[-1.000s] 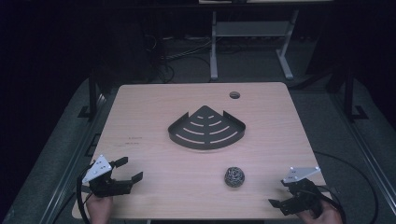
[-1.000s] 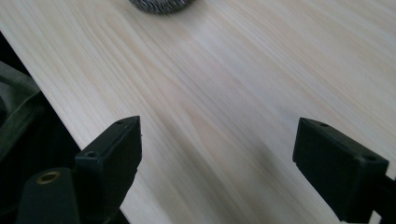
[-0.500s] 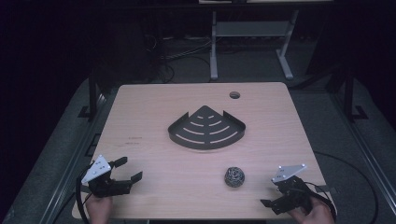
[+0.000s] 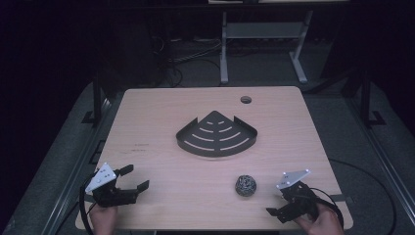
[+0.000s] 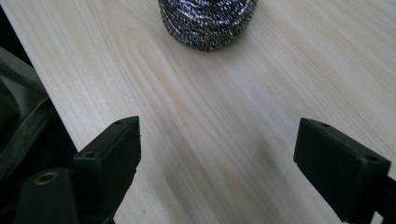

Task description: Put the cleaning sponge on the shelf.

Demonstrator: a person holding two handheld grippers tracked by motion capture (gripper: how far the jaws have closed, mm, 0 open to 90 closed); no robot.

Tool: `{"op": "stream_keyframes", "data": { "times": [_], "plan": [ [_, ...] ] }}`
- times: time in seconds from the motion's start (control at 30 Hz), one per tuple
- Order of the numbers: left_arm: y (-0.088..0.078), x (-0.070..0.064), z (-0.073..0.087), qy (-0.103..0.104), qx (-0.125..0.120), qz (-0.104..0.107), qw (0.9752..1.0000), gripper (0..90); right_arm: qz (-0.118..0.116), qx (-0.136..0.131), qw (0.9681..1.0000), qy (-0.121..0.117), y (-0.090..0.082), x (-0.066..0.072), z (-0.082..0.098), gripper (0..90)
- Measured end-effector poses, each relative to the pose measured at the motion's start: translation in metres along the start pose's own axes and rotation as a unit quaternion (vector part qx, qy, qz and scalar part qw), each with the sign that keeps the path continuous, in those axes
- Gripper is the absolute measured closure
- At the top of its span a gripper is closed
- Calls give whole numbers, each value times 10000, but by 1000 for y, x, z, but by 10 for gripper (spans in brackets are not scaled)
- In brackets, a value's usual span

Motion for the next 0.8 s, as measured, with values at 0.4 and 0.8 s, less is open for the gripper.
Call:
{"op": "stream_keyframes", "data": {
  "times": [0.4,0.8],
  "plan": [
    [-1,1,0,-45,-18,-2,10000,137,-81,96,9998,-157,6,4,-13,147],
    [-2,2,0,-47,-54,-20,10000,137,-164,205,9993,-249,12,6,-25,145]
  ]
}}
Point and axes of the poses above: each handheld gripper's, and its own axes: y roughly forward along the jaws, z roughly out of its underside, x roughly to its left, the point moved 6 cm from there along y, roughly forward along the jaws, and after that the axes turned 7 degrees about -x, right-handed, at the moved point
